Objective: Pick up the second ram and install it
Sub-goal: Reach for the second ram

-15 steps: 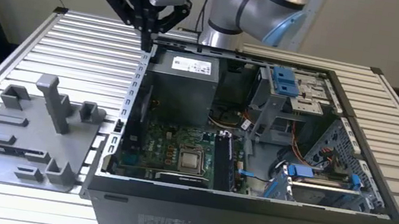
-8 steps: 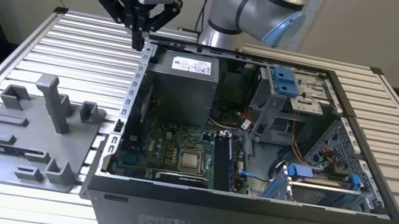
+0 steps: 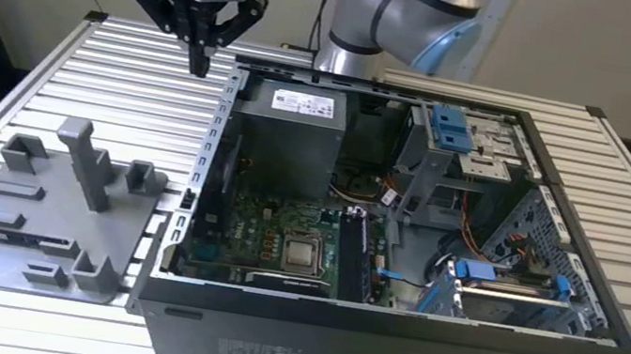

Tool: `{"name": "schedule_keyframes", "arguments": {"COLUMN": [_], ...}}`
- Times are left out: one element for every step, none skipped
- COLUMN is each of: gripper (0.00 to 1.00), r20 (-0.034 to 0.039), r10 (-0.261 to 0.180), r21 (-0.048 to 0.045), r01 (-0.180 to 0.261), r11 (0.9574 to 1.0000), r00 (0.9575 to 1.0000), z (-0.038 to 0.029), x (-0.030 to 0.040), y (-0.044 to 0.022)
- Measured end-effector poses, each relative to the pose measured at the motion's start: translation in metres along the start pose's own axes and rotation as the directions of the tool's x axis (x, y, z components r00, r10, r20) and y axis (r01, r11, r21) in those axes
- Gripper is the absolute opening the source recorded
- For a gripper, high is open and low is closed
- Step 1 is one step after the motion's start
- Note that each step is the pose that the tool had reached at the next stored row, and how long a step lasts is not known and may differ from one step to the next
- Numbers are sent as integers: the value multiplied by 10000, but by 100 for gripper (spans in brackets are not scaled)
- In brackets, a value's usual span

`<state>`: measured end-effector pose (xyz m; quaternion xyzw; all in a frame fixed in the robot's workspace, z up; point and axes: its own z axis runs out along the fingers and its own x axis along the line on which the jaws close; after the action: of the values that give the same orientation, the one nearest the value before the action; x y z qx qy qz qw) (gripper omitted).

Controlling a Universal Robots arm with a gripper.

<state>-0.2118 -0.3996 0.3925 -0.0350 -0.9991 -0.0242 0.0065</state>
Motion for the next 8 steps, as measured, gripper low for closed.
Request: {"name": "schedule_keyframes", "arguments": {"gripper": [11,11,11,11,11,11,11,11], "r20": [-1,-1,-1,-1,0,0,0,0], "r10": [-1,-1,-2,-2,-4,-9,-15,-23], "r21": [1,0,1,1,0,0,1,1], "r01": [1,1,2,2,4,9,15,23], "r11": [10000,10000,10000,10000,10000,10000,10000,10000], "r00": [10000,10000,10000,10000,10000,10000,10000,10000], "z": [1,2,3,4,5,6,7,7], "x": [38,74,113,150,187,222,256,289], "y": [-3,-5,-8,-11,-13,-16,-18,-21]}}
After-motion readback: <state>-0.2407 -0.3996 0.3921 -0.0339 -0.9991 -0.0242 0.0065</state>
